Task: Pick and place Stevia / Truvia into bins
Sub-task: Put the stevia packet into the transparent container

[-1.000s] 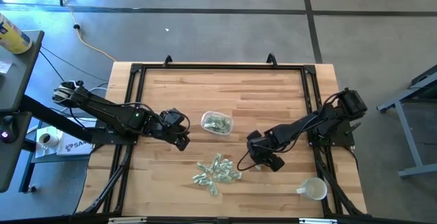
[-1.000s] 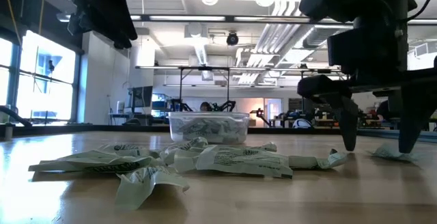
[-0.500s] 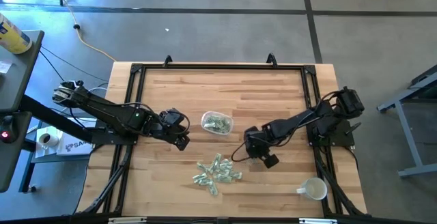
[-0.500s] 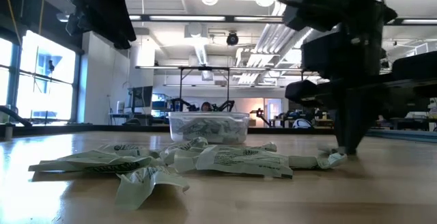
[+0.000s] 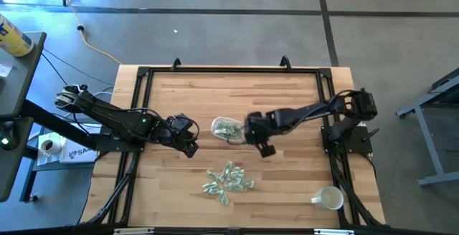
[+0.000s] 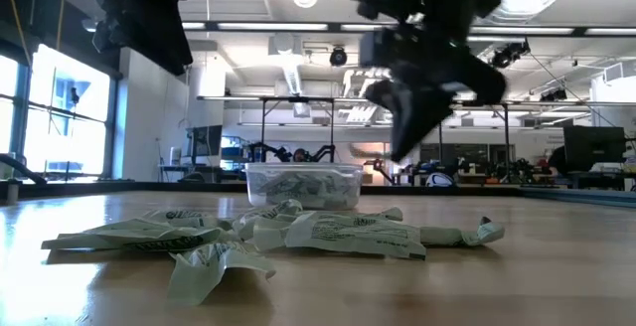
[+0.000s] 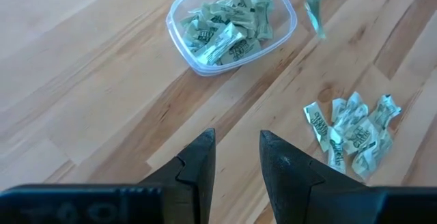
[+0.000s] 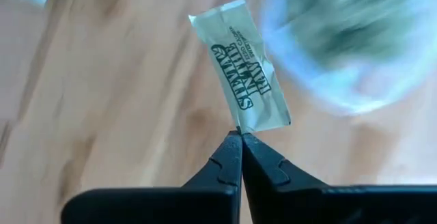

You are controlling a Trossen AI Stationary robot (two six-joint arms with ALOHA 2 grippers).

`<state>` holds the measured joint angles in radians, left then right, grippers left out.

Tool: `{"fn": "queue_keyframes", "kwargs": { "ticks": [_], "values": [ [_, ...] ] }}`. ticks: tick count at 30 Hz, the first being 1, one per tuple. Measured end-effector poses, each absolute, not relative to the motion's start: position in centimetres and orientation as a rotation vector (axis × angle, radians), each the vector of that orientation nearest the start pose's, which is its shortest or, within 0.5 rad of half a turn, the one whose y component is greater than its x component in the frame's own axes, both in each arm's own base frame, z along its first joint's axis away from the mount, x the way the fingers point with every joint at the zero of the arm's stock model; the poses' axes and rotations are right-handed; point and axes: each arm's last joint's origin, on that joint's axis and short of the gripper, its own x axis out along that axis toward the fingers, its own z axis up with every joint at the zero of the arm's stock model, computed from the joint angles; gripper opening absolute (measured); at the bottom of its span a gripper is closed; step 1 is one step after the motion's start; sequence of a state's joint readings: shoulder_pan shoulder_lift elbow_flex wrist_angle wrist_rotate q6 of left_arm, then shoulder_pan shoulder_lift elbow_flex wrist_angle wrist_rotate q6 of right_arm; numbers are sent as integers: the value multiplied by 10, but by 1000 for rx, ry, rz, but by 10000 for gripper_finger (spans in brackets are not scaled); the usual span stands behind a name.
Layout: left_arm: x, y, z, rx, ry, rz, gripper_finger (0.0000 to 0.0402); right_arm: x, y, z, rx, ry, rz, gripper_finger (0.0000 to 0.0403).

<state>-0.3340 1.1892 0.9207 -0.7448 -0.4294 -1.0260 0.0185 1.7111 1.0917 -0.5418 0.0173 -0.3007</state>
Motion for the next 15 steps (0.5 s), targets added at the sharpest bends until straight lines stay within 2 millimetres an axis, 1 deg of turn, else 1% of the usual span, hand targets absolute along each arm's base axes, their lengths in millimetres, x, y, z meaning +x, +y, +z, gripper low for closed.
{"fn": "queue_keyframes", "kwargs": {
  "ticks": [4, 6, 7, 9, 11, 15],
  "values": [
    [215, -62, 261, -569, 791, 543, 147, 346, -13, 211, -275, 1063, 121, 0],
    [215, -62, 261, -569, 792, 542, 147, 352, -22, 219, -261, 1036, 97, 0],
    [215, -62, 261, -569, 792, 541, 147, 355, -25, 220, -249, 1031, 86, 0],
    [215, -62, 261, -566, 794, 540, 147, 361, -31, 216, -195, 1044, 81, 0],
    [214, -62, 261, -562, 799, 542, 147, 369, -34, 207, -137, 1063, 91, 0],
    [214, -62, 261, -545, 804, 535, 147, 387, -32, 193, -56, 1104, 108, 0]
  ]
}}
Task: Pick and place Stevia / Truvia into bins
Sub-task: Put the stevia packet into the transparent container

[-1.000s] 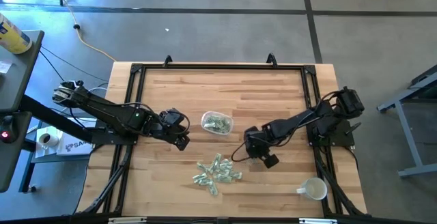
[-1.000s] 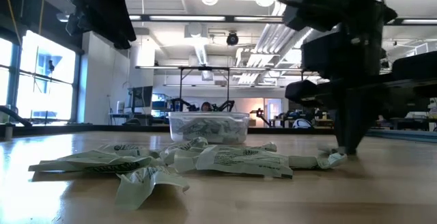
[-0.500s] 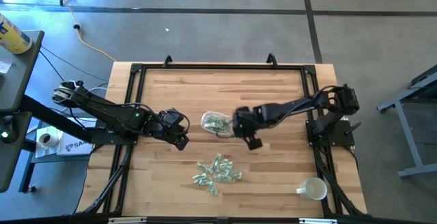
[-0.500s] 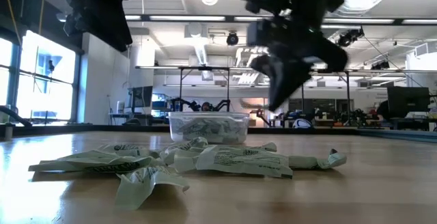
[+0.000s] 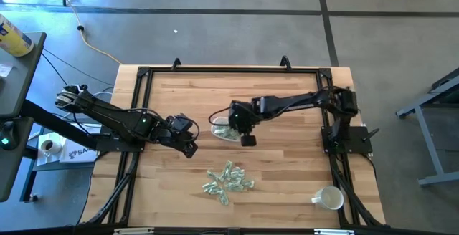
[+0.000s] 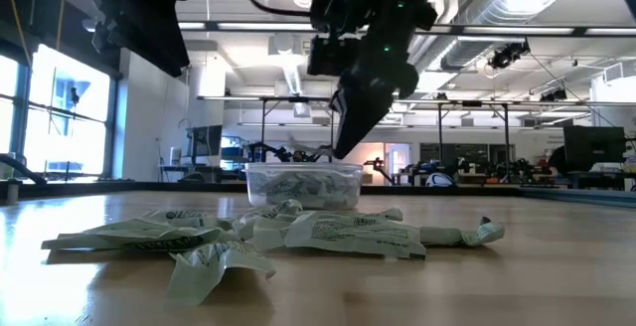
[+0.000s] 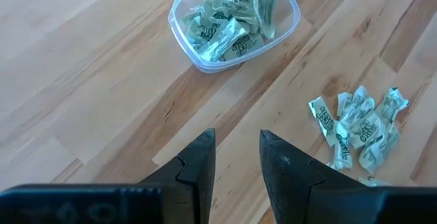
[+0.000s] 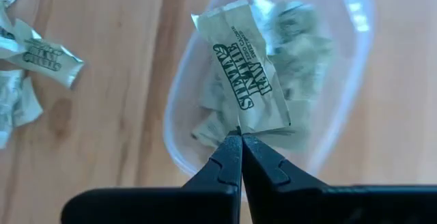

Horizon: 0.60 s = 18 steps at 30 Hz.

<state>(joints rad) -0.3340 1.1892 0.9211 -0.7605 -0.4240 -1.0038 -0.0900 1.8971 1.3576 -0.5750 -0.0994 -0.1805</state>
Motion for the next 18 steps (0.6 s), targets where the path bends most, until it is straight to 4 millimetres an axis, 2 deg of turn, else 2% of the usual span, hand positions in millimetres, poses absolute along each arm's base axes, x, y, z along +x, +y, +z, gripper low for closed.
{"fn": "queue_keyframes", "kwargs": {
  "ticks": [4, 7, 14, 18],
  "values": [
    [214, -61, 261, -531, 812, 533, 147, 392, -29, 190, -28, 1151, 116, 4],
    [213, -61, 260, -528, 817, 535, 147, 391, -29, 191, -24, 1165, 116, 22],
    [213, -61, 260, -529, 819, 533, 147, 389, -29, 193, 27, 1183, 90, 122],
    [213, -62, 260, -530, 824, 526, 147, 384, -20, 205, -1, 1159, 173, 177]
  ]
}}
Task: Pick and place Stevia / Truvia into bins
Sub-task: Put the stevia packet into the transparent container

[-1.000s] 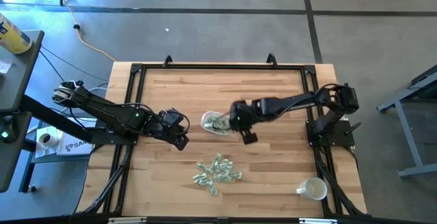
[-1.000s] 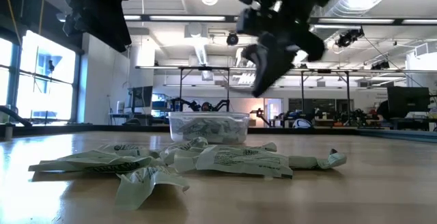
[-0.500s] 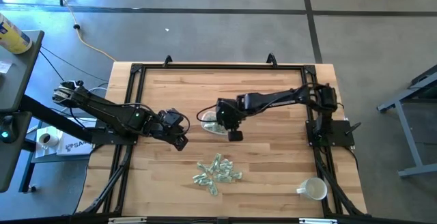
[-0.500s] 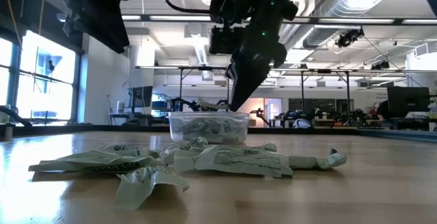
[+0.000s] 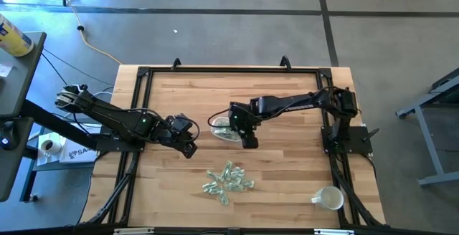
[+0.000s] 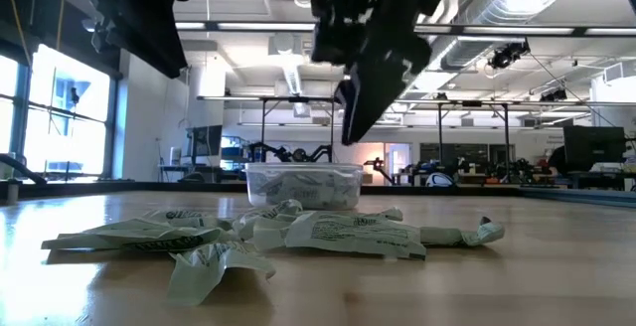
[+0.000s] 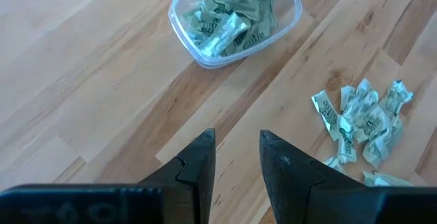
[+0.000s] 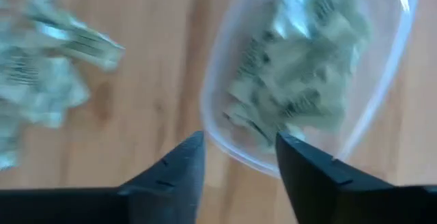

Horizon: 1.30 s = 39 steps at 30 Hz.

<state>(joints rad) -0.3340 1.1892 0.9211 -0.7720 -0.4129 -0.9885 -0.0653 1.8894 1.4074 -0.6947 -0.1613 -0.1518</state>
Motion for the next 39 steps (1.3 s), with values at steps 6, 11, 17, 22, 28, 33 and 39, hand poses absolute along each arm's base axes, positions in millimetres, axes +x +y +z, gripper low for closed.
{"fn": "queue_keyframes", "kwargs": {
  "ticks": [6, 11, 17, 22, 28, 33, 39],
  "values": [
    [215, -62, 261, -528, 812, 509, 147, 371, 6, 201, -108, 1246, 397, 212],
    [215, -62, 261, -526, 806, 513, 147, 364, 36, 187, -171, 1246, 472, 208],
    [215, -62, 261, -524, 805, 515, 147, 367, 66, 178, -88, 1160, 404, 194],
    [215, -62, 261, -524, 804, 516, 147, 373, 90, 174, -68, 1066, 380, 188],
    [215, -62, 261, -525, 804, 516, 147, 381, 99, 159, -2, 1052, 343, 190],
    [215, -62, 261, -529, 814, 507, 147, 385, 99, 147, 36, 1069, 294, 184],
    [214, -63, 260, -519, 838, 490, 147, 383, 106, 134, 124, 1130, 239, 167]
  ]
}}
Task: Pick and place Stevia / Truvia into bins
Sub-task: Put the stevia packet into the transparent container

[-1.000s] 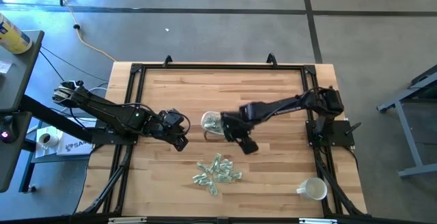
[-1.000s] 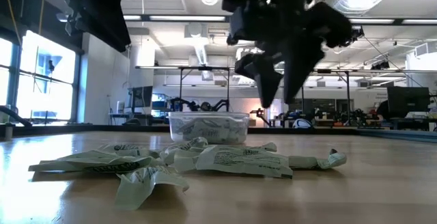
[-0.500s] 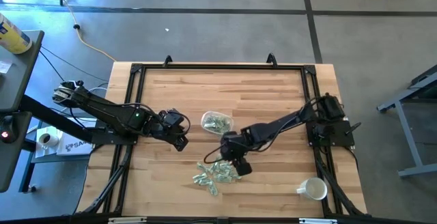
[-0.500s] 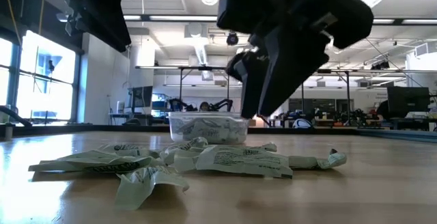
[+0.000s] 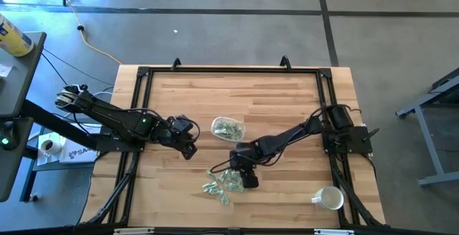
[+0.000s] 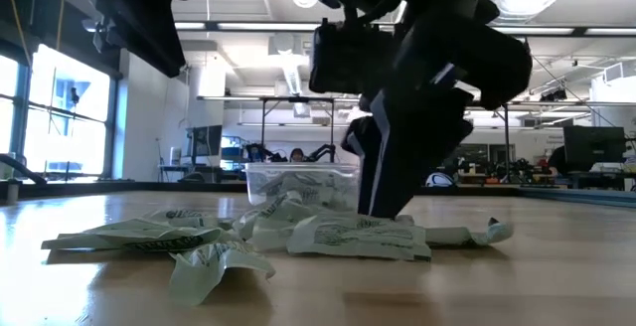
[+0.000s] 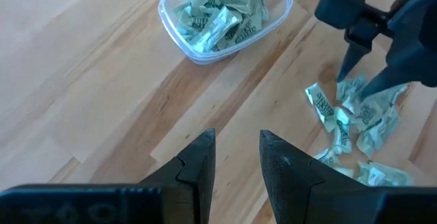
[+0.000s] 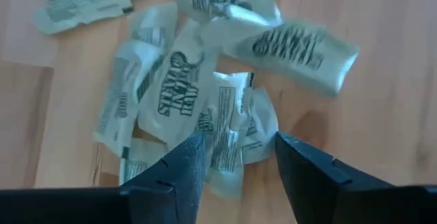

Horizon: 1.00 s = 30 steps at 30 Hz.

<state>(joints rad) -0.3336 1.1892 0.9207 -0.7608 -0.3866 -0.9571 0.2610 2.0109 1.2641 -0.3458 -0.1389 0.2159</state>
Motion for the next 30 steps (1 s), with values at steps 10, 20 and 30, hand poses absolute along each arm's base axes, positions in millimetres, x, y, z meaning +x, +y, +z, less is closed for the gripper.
{"fn": "queue_keyframes", "kwargs": {
  "ticks": [10, 20, 30],
  "values": [
    [214, -63, 260, -437, 865, 434, 147, 381, 102, 133, 163, 1153, 99, 99],
    [214, -64, 260, -423, 879, 410, 147, 383, 77, 155, 146, 1106, -33, 5],
    [214, -64, 260, -424, 878, 410, 147, 387, 59, 163, 153, 1113, -4, 64]
  ]
}}
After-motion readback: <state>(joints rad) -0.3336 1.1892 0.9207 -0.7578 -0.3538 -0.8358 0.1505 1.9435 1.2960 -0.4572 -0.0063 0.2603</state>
